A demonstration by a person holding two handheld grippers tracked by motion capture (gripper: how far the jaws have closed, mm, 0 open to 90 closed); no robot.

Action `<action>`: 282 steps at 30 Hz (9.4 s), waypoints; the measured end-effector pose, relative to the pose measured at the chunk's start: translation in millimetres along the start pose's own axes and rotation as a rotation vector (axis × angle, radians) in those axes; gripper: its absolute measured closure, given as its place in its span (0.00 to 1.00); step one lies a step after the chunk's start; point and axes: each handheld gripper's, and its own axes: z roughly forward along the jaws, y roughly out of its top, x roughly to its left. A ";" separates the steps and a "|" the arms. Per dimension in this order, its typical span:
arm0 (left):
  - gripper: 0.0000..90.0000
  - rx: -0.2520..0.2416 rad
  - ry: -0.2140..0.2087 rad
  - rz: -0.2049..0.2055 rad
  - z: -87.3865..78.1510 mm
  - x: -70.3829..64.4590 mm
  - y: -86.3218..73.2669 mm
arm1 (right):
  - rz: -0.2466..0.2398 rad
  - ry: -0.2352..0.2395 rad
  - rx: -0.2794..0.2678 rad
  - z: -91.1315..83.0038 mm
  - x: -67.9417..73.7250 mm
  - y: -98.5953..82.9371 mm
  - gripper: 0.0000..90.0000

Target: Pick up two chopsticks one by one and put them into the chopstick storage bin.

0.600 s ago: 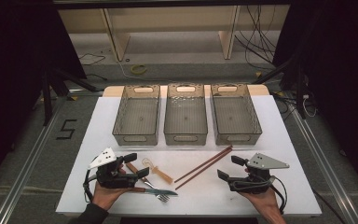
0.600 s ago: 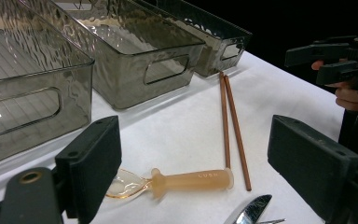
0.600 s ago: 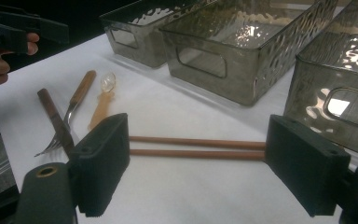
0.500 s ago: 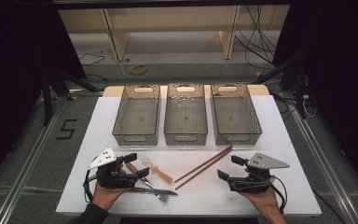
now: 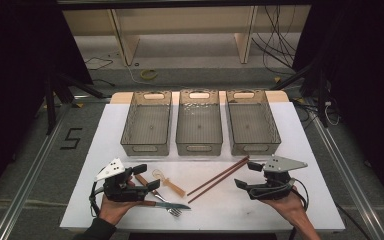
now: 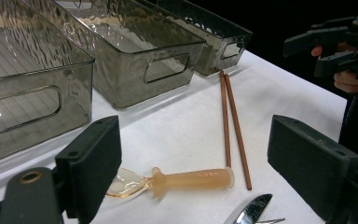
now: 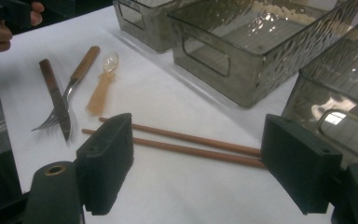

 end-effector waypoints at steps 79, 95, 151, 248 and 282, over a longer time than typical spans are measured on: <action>0.19 -0.010 -0.015 0.005 -1.0 0.3 1.4 | -0.794 0.308 0.817 127.3 -15.9 43.8 0.77; 0.19 -0.011 -0.015 0.003 -1.4 0.8 1.5 | -0.863 0.361 0.881 127.9 -12.3 44.8 0.88; 0.22 0.264 -0.048 0.143 34.6 -22.1 30.9 | -0.934 0.304 0.743 96.4 9.5 80.7 0.94; 0.94 0.292 0.137 0.111 32.6 21.4 90.5 | -0.477 0.196 0.274 54.2 3.4 75.6 0.32; 0.95 0.297 0.349 -0.061 36.1 112.0 117.2 | -0.220 0.161 0.137 45.7 -1.0 51.2 0.29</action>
